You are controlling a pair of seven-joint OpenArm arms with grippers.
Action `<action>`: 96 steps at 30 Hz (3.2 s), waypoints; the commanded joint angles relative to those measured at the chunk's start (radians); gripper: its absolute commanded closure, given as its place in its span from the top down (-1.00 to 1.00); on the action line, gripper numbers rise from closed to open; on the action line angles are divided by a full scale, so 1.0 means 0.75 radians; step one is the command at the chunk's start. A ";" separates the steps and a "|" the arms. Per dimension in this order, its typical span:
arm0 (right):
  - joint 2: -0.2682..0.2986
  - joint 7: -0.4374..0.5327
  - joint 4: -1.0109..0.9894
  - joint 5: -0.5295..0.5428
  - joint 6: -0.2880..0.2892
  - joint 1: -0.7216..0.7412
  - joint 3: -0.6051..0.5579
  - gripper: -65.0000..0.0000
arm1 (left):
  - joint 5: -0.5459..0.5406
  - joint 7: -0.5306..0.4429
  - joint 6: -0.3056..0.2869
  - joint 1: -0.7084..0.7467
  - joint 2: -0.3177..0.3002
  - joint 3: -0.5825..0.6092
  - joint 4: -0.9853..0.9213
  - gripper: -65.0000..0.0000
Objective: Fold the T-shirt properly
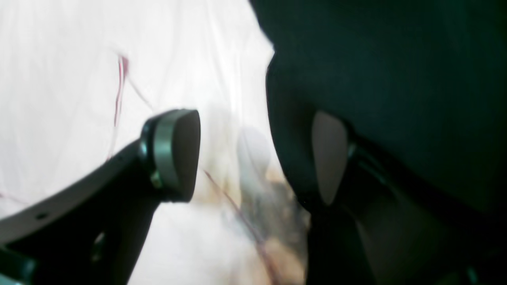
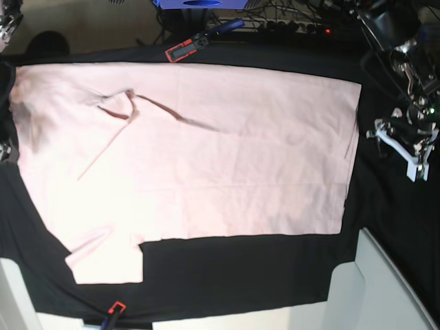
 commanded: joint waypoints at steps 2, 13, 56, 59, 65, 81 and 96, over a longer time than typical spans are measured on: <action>0.074 0.089 -0.064 0.021 0.009 0.075 -0.087 0.29 | -0.006 -0.017 -0.003 -0.058 -0.029 -0.004 -0.039 0.19; 0.125 0.332 -0.565 0.019 0.009 0.359 -0.197 0.29 | -0.004 -0.017 -0.003 -0.187 -0.105 -0.002 -0.235 0.19; -0.137 -0.083 0.357 -0.196 0.009 -0.103 0.208 0.27 | -0.020 0.079 -0.005 0.255 0.142 -0.017 0.258 0.20; -0.202 -0.140 0.507 -0.200 0.009 -0.155 0.284 0.27 | -0.023 0.093 -0.005 0.282 0.153 -0.017 0.290 0.20; -0.245 -0.320 0.550 -0.204 0.009 -0.177 0.517 0.27 | -0.020 0.099 -0.005 0.288 0.173 -0.009 0.286 0.20; -0.260 -0.347 0.556 -0.202 0.009 -0.259 0.548 0.28 | -0.047 0.099 -0.007 0.370 0.284 -0.015 0.301 0.21; -0.260 -0.345 0.556 -0.198 0.009 -0.341 0.556 0.28 | -0.487 0.089 -0.113 0.523 0.122 -0.217 0.223 0.21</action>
